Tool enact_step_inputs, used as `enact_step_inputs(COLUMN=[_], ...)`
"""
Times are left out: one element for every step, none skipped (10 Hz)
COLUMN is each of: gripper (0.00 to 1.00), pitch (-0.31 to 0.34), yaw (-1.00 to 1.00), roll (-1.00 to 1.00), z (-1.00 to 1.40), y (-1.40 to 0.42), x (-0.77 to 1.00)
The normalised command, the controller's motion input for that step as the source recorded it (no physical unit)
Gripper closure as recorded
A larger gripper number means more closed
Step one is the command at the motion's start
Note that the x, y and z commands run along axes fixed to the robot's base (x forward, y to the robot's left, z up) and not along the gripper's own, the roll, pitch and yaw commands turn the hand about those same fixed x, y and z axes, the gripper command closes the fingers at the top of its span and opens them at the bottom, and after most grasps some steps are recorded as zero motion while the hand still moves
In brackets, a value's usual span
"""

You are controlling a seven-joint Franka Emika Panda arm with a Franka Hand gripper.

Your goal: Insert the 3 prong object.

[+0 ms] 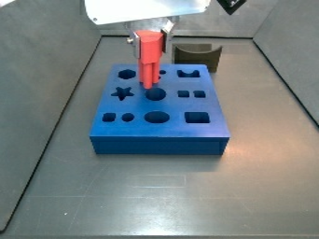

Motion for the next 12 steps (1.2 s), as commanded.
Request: enact_step_inputs(gripper=[1.00, 1.00, 1.00, 1.00, 1.00, 1.00, 1.00, 1.00, 1.00, 1.00, 1.00, 1.00], pitch=[0.000, 0.000, 0.000, 0.000, 0.000, 0.000, 0.000, -0.041, -0.066, -0.024, 0.000, 0.000], yaw=[0.37, 0.44, 0.47, 0.49, 0.00, 0.21, 0.51, 0.66, 0.66, 0.24, -0.09, -0.42], roll=[0.34, 0.38, 0.38, 0.28, -0.02, 0.12, 0.21, 0.13, 0.12, 0.05, 0.00, -0.01], z=[-0.32, -0.32, -0.31, -0.13, 0.00, -0.17, -0.30, -0.40, -0.36, -0.29, -0.21, -0.21], y=[0.28, 0.24, 0.21, 0.00, 0.04, 0.13, 0.31, 0.29, 0.29, 0.05, 0.00, 0.00], x=[0.21, 0.19, 0.20, 0.19, 0.00, 0.12, 0.22, 0.07, 0.05, 0.00, 0.00, 0.02])
